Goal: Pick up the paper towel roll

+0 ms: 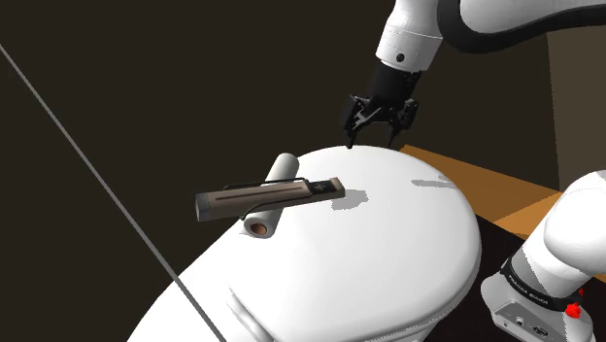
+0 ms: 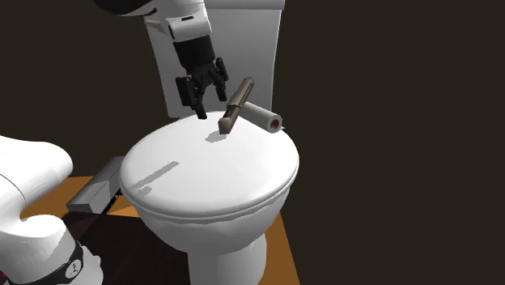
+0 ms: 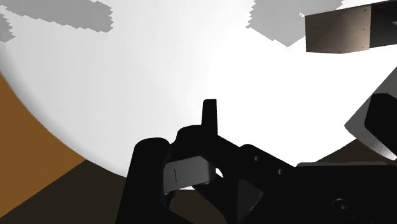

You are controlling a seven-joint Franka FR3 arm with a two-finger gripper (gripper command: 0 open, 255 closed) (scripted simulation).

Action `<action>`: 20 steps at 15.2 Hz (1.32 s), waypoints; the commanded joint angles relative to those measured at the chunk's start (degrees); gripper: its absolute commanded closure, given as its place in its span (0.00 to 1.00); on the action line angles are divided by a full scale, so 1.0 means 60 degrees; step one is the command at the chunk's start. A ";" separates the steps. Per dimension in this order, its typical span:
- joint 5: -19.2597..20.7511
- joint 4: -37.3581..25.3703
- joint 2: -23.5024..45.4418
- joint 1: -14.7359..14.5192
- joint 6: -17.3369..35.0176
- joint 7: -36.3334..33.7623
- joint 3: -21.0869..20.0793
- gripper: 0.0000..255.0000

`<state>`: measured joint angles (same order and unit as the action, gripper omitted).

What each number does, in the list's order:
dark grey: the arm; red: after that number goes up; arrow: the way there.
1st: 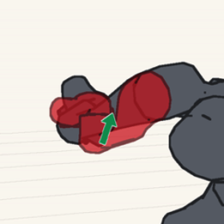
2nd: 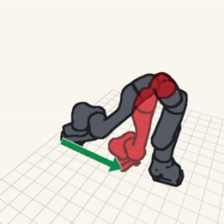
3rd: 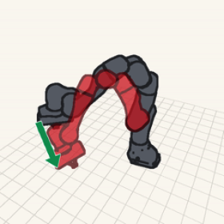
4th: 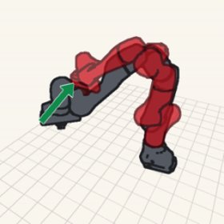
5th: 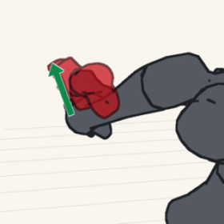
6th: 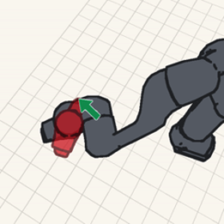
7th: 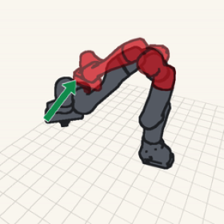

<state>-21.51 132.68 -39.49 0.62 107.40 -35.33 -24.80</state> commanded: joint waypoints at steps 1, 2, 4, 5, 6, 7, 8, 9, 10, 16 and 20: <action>-0.0139 -0.0342 0.0496 0.0151 0.0353 -0.0813 -0.0571 0.00; -0.0177 -0.0509 0.0734 0.0240 0.0521 -0.1195 -0.0849 0.00; -0.0186 -0.0886 0.1254 0.0446 0.0857 -0.1978 -0.1416 0.00; -0.0156 -0.1096 0.1532 0.0572 0.1022 -0.2377 -0.1711 0.00; -0.0100 -0.1319 0.1825 0.0710 0.1185 -0.2786 -0.2015 0.00; -0.0012 -0.1556 0.2134 0.0859 0.1345 -0.3206 -0.2326 0.00; 0.0109 -0.1807 0.2459 0.1020 0.1502 -0.3639 -0.2648 0.00; 0.0270 -0.2071 0.2804 0.1191 0.1656 -0.4090 -0.2980 0.00; 0.0476 -0.2348 0.3171 0.1373 0.1806 -0.4561 -0.3325 0.00; 0.1961 -0.3492 0.5011 0.2129 0.2449 -0.6788 -0.4864 0.00; 0.2023 -0.3046 0.5113 0.2123 0.2967 -0.6826 -0.4950 0.00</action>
<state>-9.72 113.82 -9.25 13.27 124.31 -76.10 -54.26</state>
